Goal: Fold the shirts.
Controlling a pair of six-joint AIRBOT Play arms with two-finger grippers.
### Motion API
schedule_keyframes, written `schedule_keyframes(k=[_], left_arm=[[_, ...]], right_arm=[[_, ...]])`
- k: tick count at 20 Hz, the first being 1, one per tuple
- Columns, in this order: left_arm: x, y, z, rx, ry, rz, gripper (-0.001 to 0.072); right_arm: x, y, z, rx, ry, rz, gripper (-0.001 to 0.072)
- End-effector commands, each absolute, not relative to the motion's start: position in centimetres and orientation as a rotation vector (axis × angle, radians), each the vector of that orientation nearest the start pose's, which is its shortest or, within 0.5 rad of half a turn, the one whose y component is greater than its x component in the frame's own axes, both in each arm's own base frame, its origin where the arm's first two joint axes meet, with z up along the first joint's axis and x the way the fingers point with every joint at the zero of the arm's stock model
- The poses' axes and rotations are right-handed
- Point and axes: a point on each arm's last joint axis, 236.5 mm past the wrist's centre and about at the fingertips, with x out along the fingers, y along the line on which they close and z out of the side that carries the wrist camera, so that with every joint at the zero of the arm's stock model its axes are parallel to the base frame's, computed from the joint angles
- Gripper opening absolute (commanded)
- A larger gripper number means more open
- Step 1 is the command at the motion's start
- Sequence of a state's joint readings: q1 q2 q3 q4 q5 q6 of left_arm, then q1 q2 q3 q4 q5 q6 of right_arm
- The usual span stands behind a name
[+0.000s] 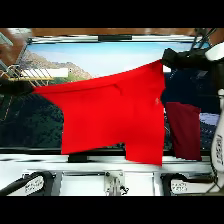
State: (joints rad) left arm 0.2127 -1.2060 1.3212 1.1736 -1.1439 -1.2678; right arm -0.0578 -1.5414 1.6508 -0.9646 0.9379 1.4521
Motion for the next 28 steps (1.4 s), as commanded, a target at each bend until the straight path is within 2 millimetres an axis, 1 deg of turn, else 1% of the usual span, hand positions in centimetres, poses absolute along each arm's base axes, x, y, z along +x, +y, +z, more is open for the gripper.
schedule_keyframes(k=[1,3,5,6,8,9,10,11,12,14,15,16,17,18,19,20,21,23,25,28], left_arm=[[51.7,-1.9,7.9,-0.153,0.860,-0.214,0.0032],[55.1,-3.2,7.1,-0.138,0.827,-0.230,0.0032],[57.0,-3.9,5.3,-0.142,0.830,-0.232,0.0032],[57.3,-3.9,4.0,-0.159,0.848,-0.224,0.0032],[57.4,-3.8,1.4,-0.190,0.898,-0.211,0.0032],[57.4,-3.8,0.6,-0.203,0.913,-0.205,0.0032],[57.4,-3.8,0.2,-0.211,0.921,-0.201,0.0033],[57.4,-3.8,0.2,-0.211,0.922,-0.202,0.0033],[57.1,-3.9,0.4,-0.210,0.928,-0.207,0.0033],[55.6,-4.4,0.5,-0.207,0.986,-0.235,0.0033],[54.1,-4.9,0.2,-0.204,1.046,-0.260,0.0033],[52.5,-5.3,-0.4,-0.210,1.118,-0.283,0.0032],[50.6,-5.6,-1.4,-0.226,1.210,-0.293,0.0031],[48.8,-5.6,-2.5,-0.238,1.305,-0.280,0.0032],[47.4,-5.5,-3.5,-0.236,1.378,-0.274,0.0031],[46.3,-5.5,-4.4,-0.243,1.434,-0.271,0.0031],[45.7,-5.5,-5.0,-0.263,1.464,-0.257,0.0031],[45.3,-5.5,-5.8,-0.289,1.489,-0.235,0.0031],[45.3,-5.4,-6.2,-0.293,1.499,-0.227,0.0031],[45.3,-4.8,-6.6,-0.292,1.504,-0.213,0.0031]], right_arm=[[61.0,5.6,9.8,0.540,0.634,0.203,0.0054],[62.0,4.6,7.3,0.461,0.635,0.183,0.0054],[62.4,4.0,5.0,0.424,0.662,0.161,0.0054],[62.4,3.9,3.9,0.421,0.678,0.156,0.0054],[62.6,3.8,2.0,0.426,0.706,0.149,0.0054],[62.6,3.8,1.1,0.428,0.719,0.146,0.0054],[62.6,3.8,0.7,0.430,0.728,0.145,0.0055],[62.6,3.8,0.7,0.428,0.728,0.146,0.0055],[62.5,3.7,1.1,0.423,0.726,0.148,0.0055],[61.3,3.4,1.9,0.381,0.763,0.163,0.0055],[60.0,3.3,1.9,0.350,0.815,0.177,0.0055],[58.2,3.3,1.4,0.334,0.891,0.189,0.0054],[56.0,2.9,0.1,0.339,1.005,0.173,0.0054],[53.4,2.5,-1.6,0.336,1.138,0.145,0.0054],[51.2,1.9,-3.0,0.301,1.243,0.129,0.0054],[49.5,1.4,-4.0,0.278,1.325,0.111,0.0054],[48.2,1.2,-4.6,0.274,1.387,0.101,0.0054],[47.1,1.4,-5.1,0.287,1.441,0.094,0.0054],[46.9,1.3,-5.4,0.298,1.455,0.084,0.0054],[47.1,0.5,-5.8,0.293,1.454,0.035,0.0055]])
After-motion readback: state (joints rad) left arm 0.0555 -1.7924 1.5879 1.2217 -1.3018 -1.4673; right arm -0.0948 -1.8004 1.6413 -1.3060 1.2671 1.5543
